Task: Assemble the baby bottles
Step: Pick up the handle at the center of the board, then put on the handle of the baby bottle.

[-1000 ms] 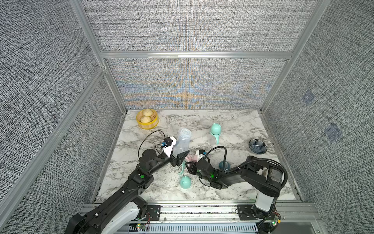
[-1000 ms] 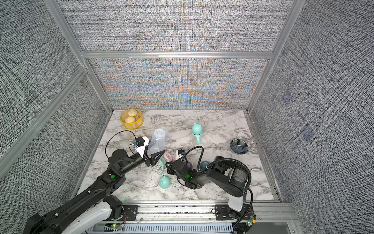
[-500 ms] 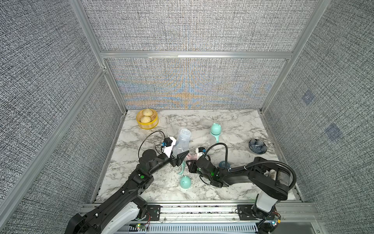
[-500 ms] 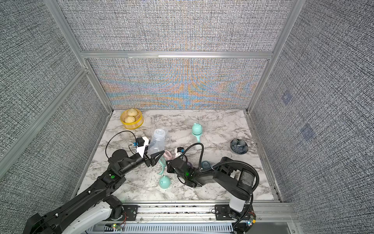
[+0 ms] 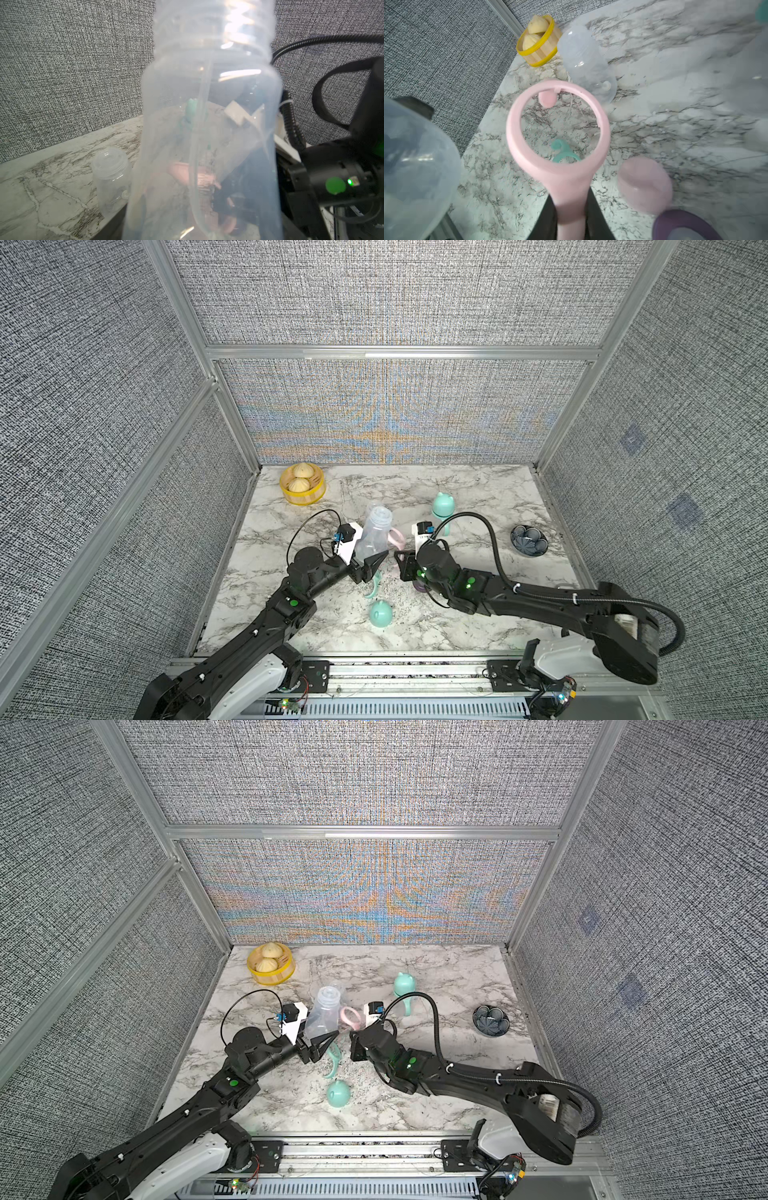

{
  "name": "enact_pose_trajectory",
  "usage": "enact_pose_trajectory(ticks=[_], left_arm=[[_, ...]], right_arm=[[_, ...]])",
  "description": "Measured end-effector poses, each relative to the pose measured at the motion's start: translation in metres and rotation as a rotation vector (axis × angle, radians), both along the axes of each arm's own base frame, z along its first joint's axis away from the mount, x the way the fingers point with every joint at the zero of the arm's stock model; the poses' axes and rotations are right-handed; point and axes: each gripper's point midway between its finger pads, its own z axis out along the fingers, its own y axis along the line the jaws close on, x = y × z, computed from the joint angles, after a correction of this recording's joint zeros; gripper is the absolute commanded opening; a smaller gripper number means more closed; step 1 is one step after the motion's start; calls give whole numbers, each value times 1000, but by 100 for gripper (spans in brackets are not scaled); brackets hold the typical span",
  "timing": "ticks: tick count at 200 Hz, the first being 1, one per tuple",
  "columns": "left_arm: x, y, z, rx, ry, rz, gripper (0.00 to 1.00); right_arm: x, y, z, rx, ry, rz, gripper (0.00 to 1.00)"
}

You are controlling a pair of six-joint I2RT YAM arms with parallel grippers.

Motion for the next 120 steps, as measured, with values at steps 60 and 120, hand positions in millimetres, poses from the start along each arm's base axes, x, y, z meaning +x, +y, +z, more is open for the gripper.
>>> enact_pose_trajectory(ticks=[60, 120], left_arm=[[1, -14, -15, 24, 12, -68, 14], [-2, -25, -17, 9, 1, -137, 13]], right_arm=[[5, -38, 65, -148, -103, -2, 17], [5, -49, 114, -259, -185, 33, 17]])
